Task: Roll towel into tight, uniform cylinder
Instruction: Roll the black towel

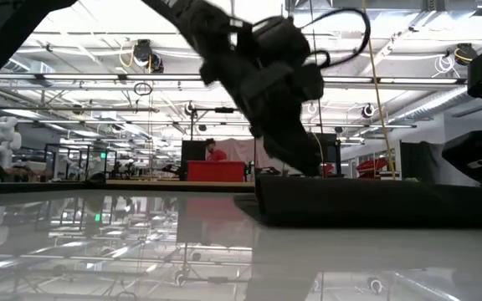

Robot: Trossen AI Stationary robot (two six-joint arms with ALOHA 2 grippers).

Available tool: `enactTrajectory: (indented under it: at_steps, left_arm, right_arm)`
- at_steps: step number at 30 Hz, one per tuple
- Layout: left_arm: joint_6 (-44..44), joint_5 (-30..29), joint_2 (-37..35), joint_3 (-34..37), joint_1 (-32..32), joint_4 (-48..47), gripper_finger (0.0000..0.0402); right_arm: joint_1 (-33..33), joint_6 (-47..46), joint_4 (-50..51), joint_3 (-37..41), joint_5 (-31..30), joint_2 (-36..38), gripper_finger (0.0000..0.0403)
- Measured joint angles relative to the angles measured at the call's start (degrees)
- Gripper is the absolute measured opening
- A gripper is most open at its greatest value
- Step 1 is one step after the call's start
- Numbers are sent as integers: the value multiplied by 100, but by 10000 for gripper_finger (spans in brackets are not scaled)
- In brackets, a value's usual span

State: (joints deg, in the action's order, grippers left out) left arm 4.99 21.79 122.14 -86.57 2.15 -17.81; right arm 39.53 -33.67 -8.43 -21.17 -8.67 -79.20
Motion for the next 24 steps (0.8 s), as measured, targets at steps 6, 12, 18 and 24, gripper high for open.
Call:
enactTrajectory:
  at_steps: [6, 12, 18, 24]
  left_arm:
    - [316, -27, -193, -490, -184, -1043, 180]
    - [361, 205, -513, -527, -749, -1478, 180]
    - [739, 206, -533, -522, -1531, -1525, 180]
    - [358, 31, -364, -470, -1897, -1094, 180]
  right_arm:
    - [-2, -20, 5, 0, -41, 13, 142]
    - [-4, 26, 138, -83, -76, 13, 111]
    - [-15, 42, 178, -105, -76, 9, 101]
    - [-15, -11, 195, -105, -76, 9, 100]
